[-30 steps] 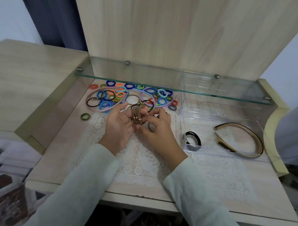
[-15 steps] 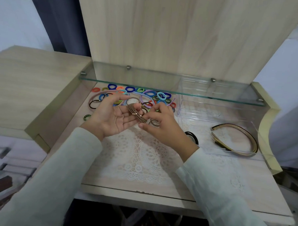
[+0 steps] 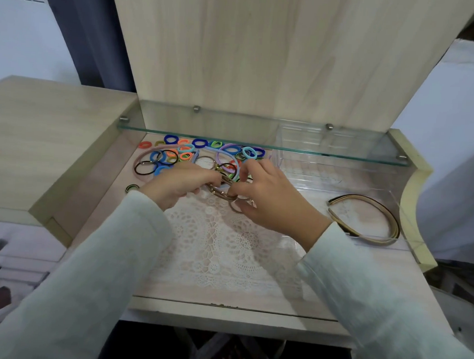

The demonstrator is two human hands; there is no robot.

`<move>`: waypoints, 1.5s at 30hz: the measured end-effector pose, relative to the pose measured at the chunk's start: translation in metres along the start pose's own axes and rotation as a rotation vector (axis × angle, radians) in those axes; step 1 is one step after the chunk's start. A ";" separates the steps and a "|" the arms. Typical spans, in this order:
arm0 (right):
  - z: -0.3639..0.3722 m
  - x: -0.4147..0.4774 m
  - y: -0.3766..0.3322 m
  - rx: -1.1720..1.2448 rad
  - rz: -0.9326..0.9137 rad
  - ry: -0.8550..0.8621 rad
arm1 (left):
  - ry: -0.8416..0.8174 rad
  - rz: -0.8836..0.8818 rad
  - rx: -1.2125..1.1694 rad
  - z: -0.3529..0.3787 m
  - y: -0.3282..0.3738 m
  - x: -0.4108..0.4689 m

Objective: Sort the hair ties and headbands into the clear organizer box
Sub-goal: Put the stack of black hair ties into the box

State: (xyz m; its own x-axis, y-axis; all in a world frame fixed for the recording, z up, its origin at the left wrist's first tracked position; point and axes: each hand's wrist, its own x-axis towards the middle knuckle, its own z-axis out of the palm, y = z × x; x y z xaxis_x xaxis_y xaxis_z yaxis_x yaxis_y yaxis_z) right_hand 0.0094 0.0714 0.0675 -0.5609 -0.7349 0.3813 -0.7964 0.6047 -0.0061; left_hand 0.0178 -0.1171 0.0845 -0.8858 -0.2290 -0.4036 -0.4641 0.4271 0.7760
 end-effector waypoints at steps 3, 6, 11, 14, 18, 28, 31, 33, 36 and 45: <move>-0.009 -0.004 0.009 -0.038 -0.012 -0.031 | 0.029 0.034 0.105 0.012 0.014 0.000; -0.019 -0.009 0.023 -0.073 0.013 -0.086 | 0.028 0.104 0.212 0.024 0.028 0.004; -0.037 -0.026 0.046 -0.080 0.084 -0.151 | -0.020 0.212 0.321 0.044 0.053 0.007; -0.045 -0.039 0.062 -0.068 0.127 -0.159 | -0.058 0.247 0.390 0.060 0.064 0.010; -0.055 -0.058 0.076 -0.095 0.198 -0.235 | -0.089 0.350 0.423 0.081 0.074 0.011; -0.063 -0.089 0.095 -0.080 0.302 -0.486 | -0.181 0.495 0.598 0.136 0.094 0.006; -0.060 -0.092 0.101 -0.006 0.354 -0.539 | -0.171 0.509 0.650 0.149 0.096 0.005; -0.058 -0.092 0.104 0.023 0.370 -0.558 | -0.164 0.531 0.679 0.156 0.097 0.005; -0.056 -0.091 0.107 0.015 0.367 -0.600 | -0.174 0.532 0.678 0.163 0.098 0.005; -0.050 -0.084 0.106 -0.025 0.438 -0.753 | -0.243 0.517 0.690 0.168 0.093 0.011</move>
State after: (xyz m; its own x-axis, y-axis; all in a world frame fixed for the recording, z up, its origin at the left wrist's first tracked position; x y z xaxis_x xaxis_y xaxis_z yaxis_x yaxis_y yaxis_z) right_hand -0.0168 0.2123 0.0814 -0.8232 -0.4365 -0.3630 -0.4735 0.8807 0.0148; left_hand -0.0364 0.0672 0.0710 -0.9255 0.2958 -0.2365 0.1628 0.8745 0.4569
